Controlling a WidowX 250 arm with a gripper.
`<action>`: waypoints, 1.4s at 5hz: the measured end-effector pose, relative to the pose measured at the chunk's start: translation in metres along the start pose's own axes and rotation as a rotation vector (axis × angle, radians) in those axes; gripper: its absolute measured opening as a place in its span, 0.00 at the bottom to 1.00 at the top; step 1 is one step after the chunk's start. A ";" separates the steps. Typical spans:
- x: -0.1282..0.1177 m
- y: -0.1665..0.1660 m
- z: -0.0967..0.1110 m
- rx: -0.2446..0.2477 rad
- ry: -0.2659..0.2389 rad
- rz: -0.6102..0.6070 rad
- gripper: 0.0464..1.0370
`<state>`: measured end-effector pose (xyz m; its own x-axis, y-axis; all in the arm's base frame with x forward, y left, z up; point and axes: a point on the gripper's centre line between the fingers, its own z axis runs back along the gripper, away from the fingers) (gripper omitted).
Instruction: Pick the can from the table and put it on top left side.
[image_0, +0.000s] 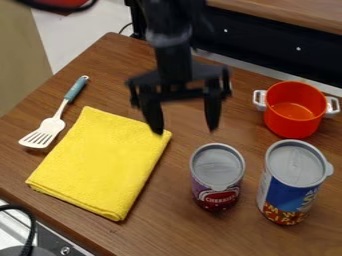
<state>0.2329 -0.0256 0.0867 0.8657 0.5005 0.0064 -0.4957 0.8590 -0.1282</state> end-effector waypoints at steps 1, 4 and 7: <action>-0.030 -0.001 -0.020 -0.030 0.041 -0.023 0.96; -0.061 -0.039 -0.071 -0.106 0.018 -0.008 0.96; -0.048 -0.037 -0.089 -0.015 -0.094 0.192 0.96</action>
<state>0.2160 -0.0906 0.0025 0.7444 0.6637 0.0732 -0.6495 0.7452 -0.1511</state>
